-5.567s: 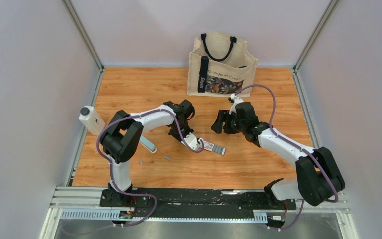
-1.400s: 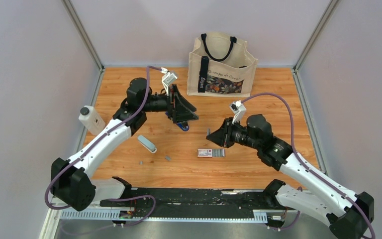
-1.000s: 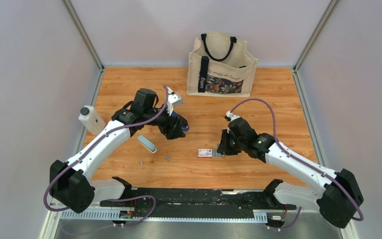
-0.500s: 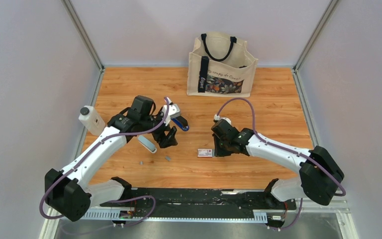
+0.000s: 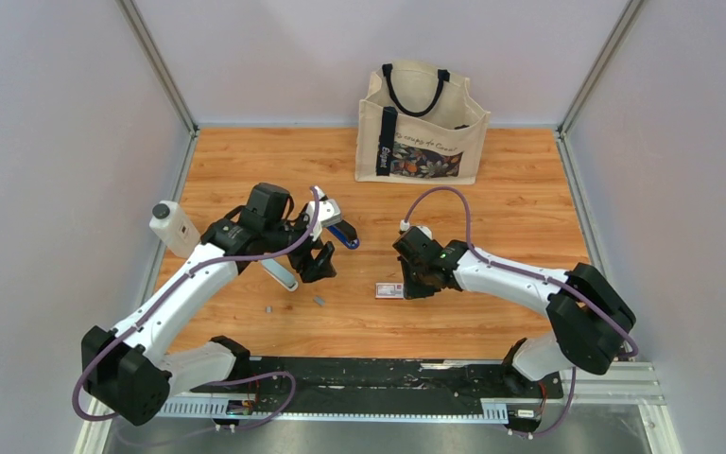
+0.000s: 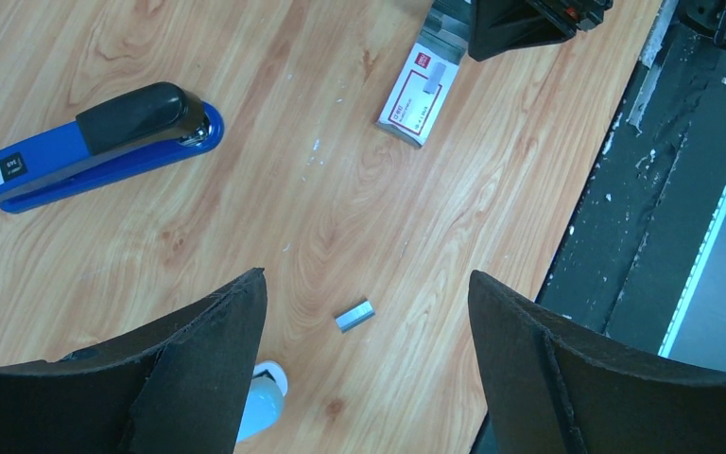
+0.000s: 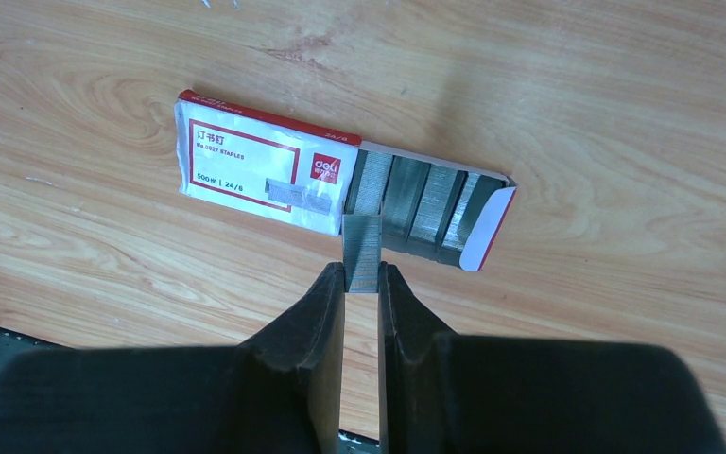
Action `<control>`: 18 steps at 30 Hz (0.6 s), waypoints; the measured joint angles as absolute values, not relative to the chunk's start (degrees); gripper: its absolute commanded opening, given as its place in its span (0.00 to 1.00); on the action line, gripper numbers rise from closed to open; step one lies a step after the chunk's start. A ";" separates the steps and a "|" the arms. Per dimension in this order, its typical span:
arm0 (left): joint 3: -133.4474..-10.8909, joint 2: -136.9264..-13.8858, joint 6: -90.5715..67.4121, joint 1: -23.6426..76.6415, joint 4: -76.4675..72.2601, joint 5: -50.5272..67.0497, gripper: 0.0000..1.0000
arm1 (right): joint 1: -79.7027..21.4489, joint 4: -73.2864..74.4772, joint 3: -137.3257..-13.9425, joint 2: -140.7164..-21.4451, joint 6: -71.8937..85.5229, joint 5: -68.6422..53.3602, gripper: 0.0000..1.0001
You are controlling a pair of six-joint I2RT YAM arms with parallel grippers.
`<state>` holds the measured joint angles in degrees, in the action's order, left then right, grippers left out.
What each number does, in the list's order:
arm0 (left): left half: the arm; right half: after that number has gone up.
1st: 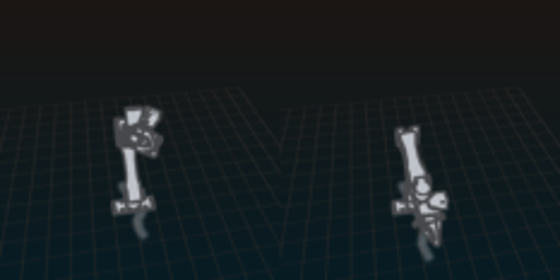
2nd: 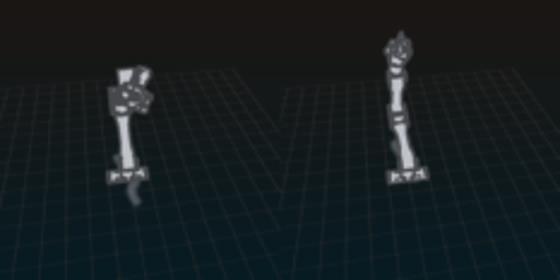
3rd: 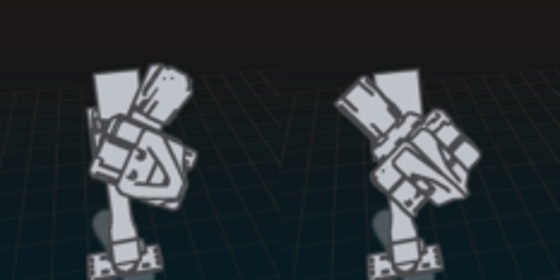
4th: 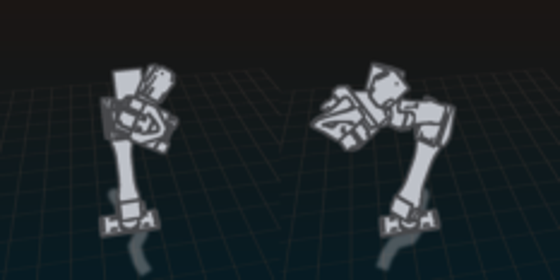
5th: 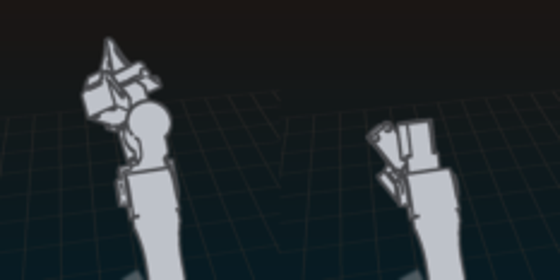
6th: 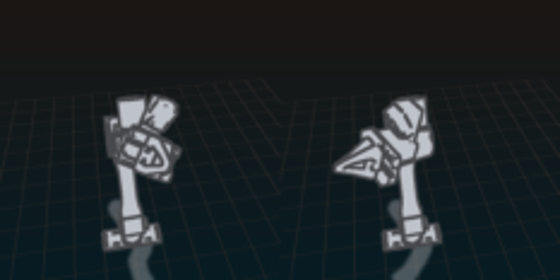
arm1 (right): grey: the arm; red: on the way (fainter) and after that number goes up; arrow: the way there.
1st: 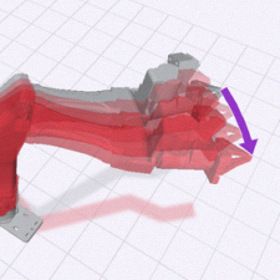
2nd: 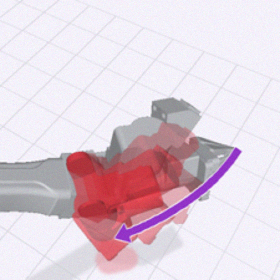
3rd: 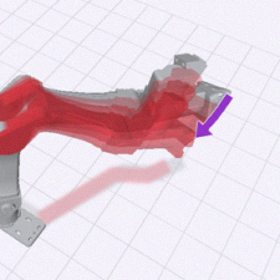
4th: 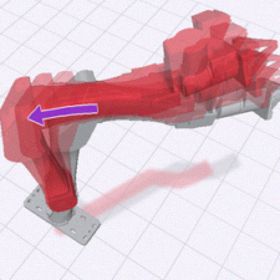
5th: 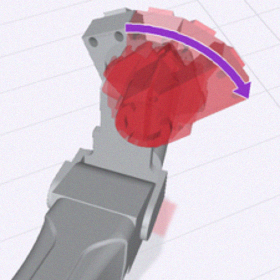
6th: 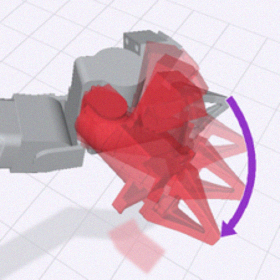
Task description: Unload the staples from the stapler
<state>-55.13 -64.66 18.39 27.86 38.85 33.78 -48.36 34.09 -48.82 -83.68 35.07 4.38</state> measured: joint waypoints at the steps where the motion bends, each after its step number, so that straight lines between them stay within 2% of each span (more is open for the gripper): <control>1: -55.13 -64.60 18.39 27.86 38.85 33.78 0.85 | -48.36 34.06 -48.82 -83.70 35.07 4.38 0.00; 18: -55.13 -64.05 18.37 27.86 38.83 34.50 0.86 | -48.36 34.04 -48.84 -85.91 34.85 3.57 0.01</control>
<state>-55.13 -64.05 18.37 27.86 38.83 34.50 -48.36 34.04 -48.84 -85.91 34.85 3.57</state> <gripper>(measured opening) 0.857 0.164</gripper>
